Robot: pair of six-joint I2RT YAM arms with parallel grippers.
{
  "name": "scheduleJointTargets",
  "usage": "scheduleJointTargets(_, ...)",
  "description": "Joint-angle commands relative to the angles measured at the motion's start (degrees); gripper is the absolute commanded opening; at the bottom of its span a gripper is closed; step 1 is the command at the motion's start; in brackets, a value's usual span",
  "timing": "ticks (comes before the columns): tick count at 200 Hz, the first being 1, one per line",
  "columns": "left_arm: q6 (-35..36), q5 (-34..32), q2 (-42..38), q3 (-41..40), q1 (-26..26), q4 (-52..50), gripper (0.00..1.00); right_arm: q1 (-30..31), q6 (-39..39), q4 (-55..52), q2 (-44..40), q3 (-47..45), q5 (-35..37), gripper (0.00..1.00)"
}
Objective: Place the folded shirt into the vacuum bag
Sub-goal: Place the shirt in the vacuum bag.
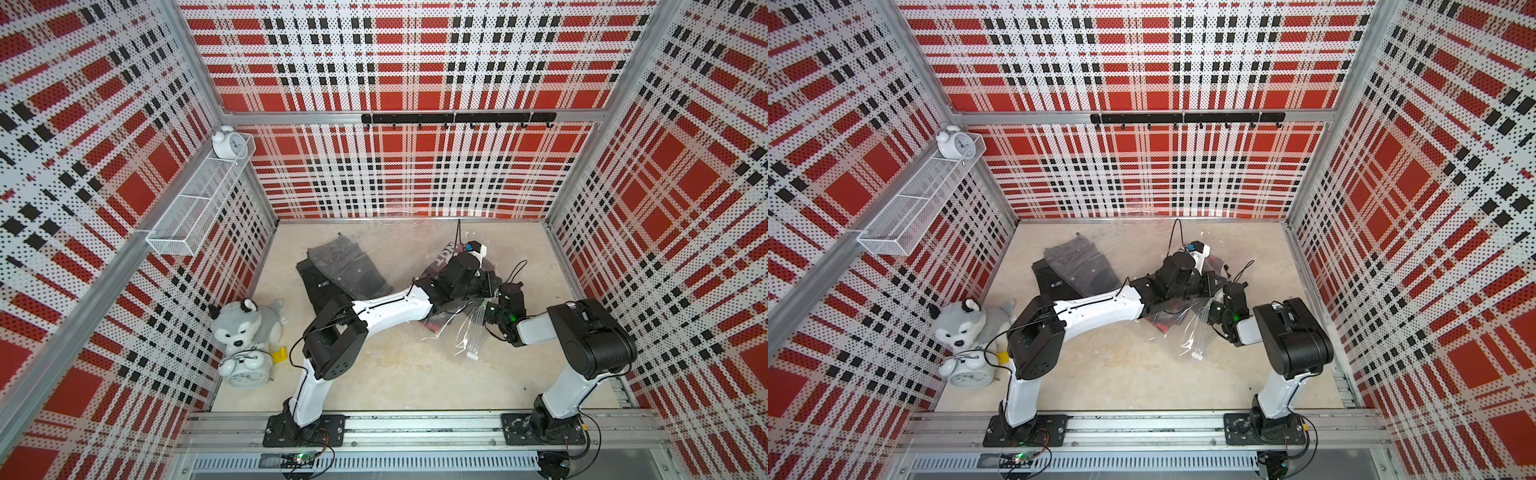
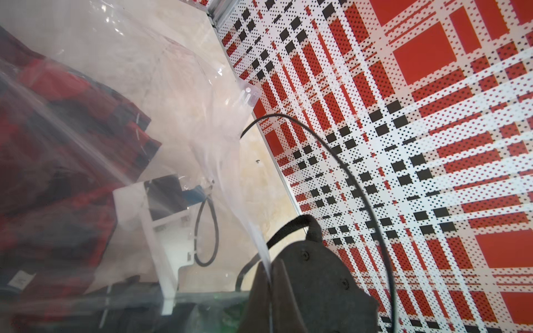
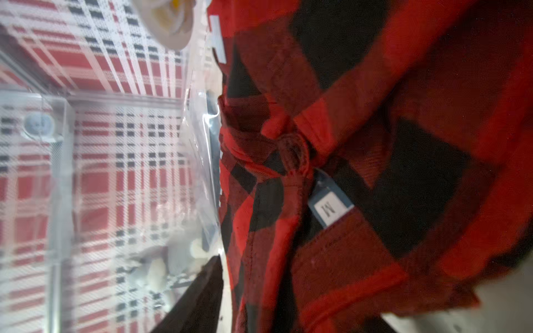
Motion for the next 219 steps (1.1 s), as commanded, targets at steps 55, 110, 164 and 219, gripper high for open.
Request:
scheduleJointTargets(55,0.7,2.4,-3.8,-1.1,-0.4,2.0,0.0,-4.6,-6.4,-17.2,-17.5,-5.0,7.3,0.85)
scheduleJointTargets(110,0.8,2.0,-4.0,-1.5,0.0,1.9,0.0,-9.8,-9.2,-25.9,-22.6,-3.8,12.8,0.89)
scheduleJointTargets(164,1.3,3.1,-4.4,-0.3,-0.7,1.2,0.0,-11.3,-9.8,-19.4,-12.6,1.6,11.0,0.61)
scheduleJointTargets(219,1.6,4.4,-4.0,1.5,-1.2,0.5,0.0,-10.4,-3.9,-7.6,1.6,8.8,5.7,0.34)
